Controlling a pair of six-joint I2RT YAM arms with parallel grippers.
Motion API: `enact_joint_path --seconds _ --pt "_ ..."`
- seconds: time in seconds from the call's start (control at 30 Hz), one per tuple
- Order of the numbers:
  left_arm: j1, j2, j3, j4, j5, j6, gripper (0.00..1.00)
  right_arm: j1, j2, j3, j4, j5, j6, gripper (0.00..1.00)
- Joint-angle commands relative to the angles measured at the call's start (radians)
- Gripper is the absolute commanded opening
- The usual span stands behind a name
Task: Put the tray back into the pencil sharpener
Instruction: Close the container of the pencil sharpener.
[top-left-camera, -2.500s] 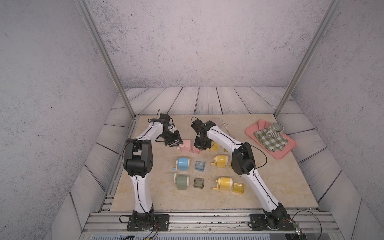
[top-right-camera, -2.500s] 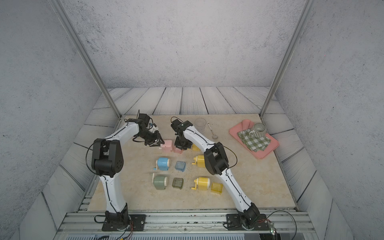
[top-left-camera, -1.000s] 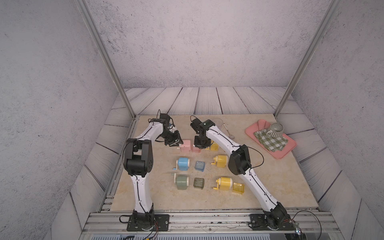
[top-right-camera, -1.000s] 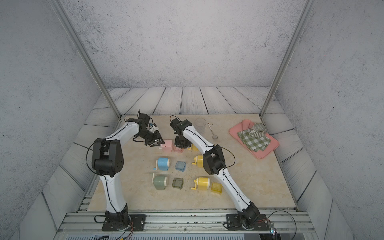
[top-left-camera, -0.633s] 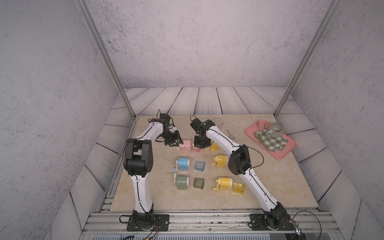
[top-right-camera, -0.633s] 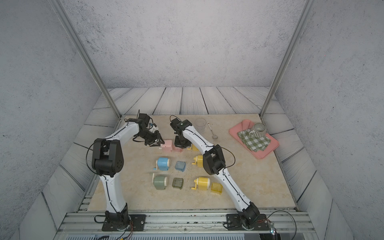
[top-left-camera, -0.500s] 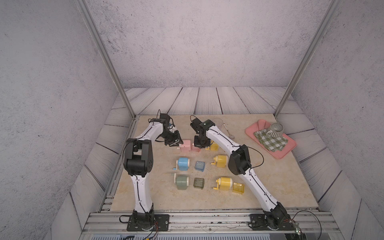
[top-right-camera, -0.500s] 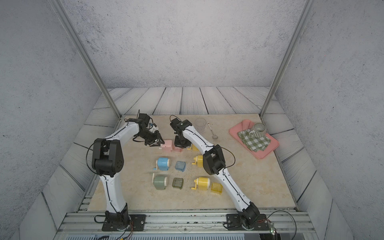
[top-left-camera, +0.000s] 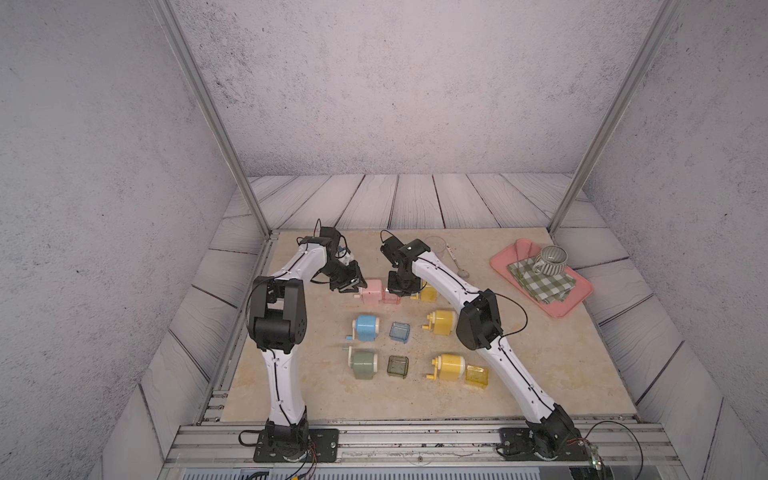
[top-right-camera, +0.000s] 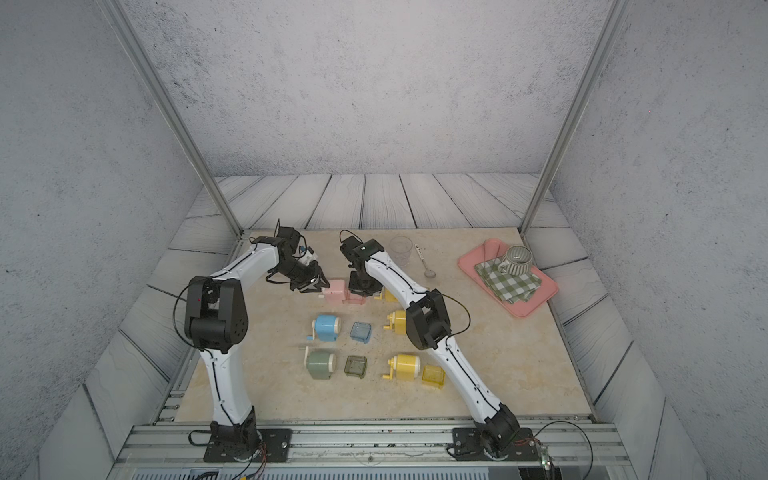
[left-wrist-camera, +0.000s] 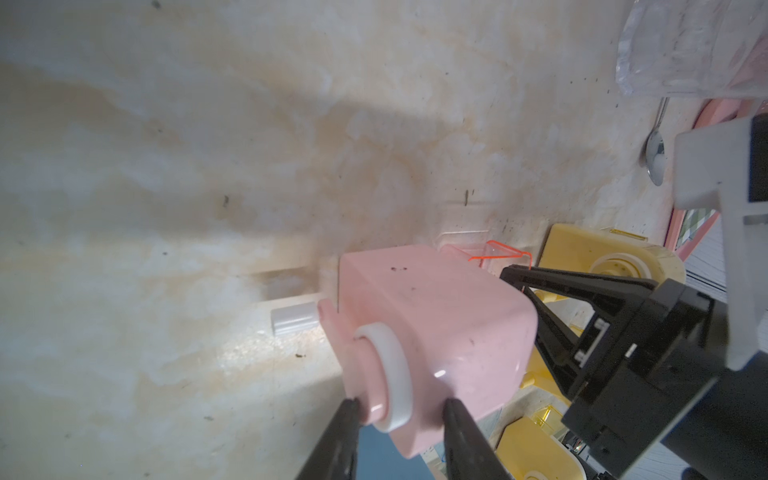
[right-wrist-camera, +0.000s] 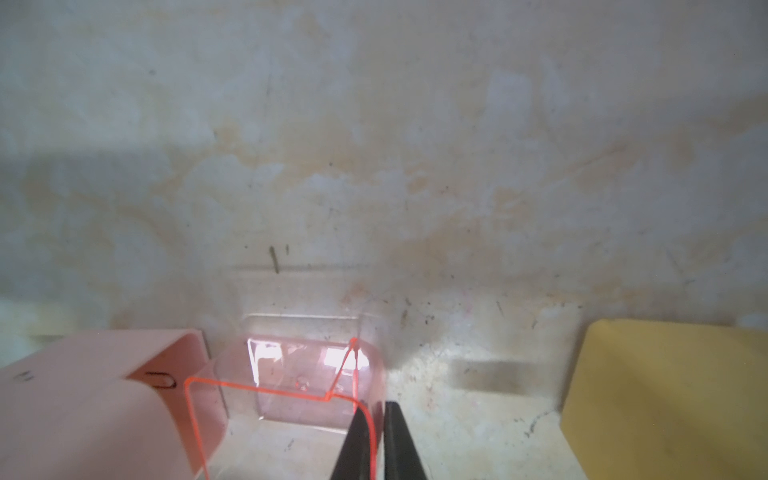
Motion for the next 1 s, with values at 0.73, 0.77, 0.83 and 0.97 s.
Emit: enact_joint_path --seconds 0.73,0.77,0.83,0.97 --pt "-0.004 0.053 0.015 -0.014 0.001 0.013 0.37 0.021 0.027 0.036 0.056 -0.048 -0.039 0.08" --pt "-0.004 0.053 0.016 -0.014 0.001 0.013 0.37 0.023 0.027 0.033 0.060 -0.051 -0.045 0.08" --pt "-0.004 0.055 0.019 -0.017 0.000 0.013 0.37 0.024 0.025 0.033 0.064 -0.052 -0.055 0.07" --pt "-0.004 0.056 0.020 -0.018 -0.003 0.016 0.37 0.027 0.013 0.016 0.071 -0.059 -0.071 0.06"
